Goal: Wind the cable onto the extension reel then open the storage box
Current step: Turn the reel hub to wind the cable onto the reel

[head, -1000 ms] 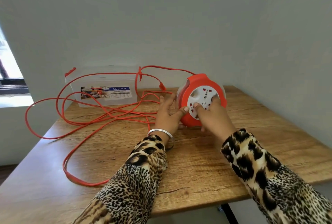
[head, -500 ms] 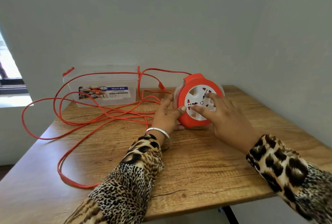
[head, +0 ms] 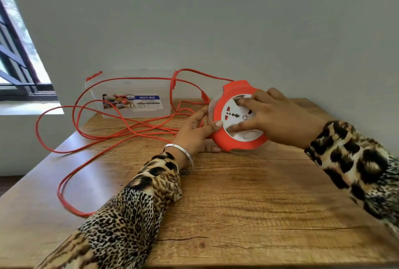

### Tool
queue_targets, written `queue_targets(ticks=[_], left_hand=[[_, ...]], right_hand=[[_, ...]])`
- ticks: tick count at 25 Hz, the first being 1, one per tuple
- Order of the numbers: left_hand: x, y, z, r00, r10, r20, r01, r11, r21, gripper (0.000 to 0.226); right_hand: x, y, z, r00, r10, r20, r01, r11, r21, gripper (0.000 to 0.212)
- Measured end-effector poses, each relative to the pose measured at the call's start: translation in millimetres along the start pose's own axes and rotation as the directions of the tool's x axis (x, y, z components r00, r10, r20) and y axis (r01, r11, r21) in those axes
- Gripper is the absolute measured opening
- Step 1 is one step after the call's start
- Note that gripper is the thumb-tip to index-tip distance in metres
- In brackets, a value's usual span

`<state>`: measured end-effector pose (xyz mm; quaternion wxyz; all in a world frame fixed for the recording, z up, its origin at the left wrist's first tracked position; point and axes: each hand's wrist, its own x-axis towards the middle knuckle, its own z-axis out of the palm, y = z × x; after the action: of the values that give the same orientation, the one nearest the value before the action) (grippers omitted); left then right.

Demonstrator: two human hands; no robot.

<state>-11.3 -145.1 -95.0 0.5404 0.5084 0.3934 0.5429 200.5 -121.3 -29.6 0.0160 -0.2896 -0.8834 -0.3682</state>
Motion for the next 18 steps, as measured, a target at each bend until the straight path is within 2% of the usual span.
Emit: queue_targets(ticks=[2,5,8,10,12,14,16,17,18], left_hand=[[0.5,-0.9,-0.2,1.000,0.005,-0.027,-0.006,1.000,-0.018,0.045],[2.9,-1.8,3.1,0.999,0.031,-0.044,-0.032,0.999,-0.018,0.048],[10.0,-2.7,10.5,0.991,0.086,-0.101,-0.084,0.996,0.025,0.059],[13.9,-3.6,19.0,0.984,0.112,-0.139,-0.107,0.993,0.048,0.062],[16.1,-5.4,25.6,0.977,0.141,-0.163,-0.130,0.989,0.071,0.062],[17.8,-7.2,26.7,0.969,0.172,-0.175,-0.158,0.983,0.092,0.054],[16.2,-5.9,26.7,0.968,0.190,-0.165,-0.176,0.980,0.096,0.043],[14.9,-4.6,26.5,0.970,0.193,-0.151,-0.180,0.979,0.093,0.039],[13.6,-3.1,26.2,0.973,0.190,-0.133,-0.180,0.980,0.082,0.035]], right_hand=[[2.2,-10.1,10.1,0.989,0.140,-0.055,-0.138,0.989,0.046,0.067],[4.1,-27.0,6.9,0.923,0.372,-0.099,-0.361,0.925,0.118,0.060],[11.1,-38.9,0.9,0.788,0.613,-0.052,-0.583,0.772,0.253,0.063],[15.9,-45.4,0.6,0.654,0.757,-0.005,-0.700,0.608,0.374,0.065],[21.0,-51.0,7.2,0.526,0.845,0.099,-0.756,0.410,0.511,0.066],[27.5,-50.0,17.4,0.416,0.862,0.289,-0.680,0.083,0.728,0.069],[30.6,-45.4,26.7,0.384,0.784,0.488,-0.500,-0.268,0.824,0.071],[29.7,-44.5,30.2,0.391,0.750,0.533,-0.462,-0.341,0.819,0.069],[27.3,-44.9,31.5,0.400,0.747,0.532,-0.477,-0.326,0.816,0.066]])
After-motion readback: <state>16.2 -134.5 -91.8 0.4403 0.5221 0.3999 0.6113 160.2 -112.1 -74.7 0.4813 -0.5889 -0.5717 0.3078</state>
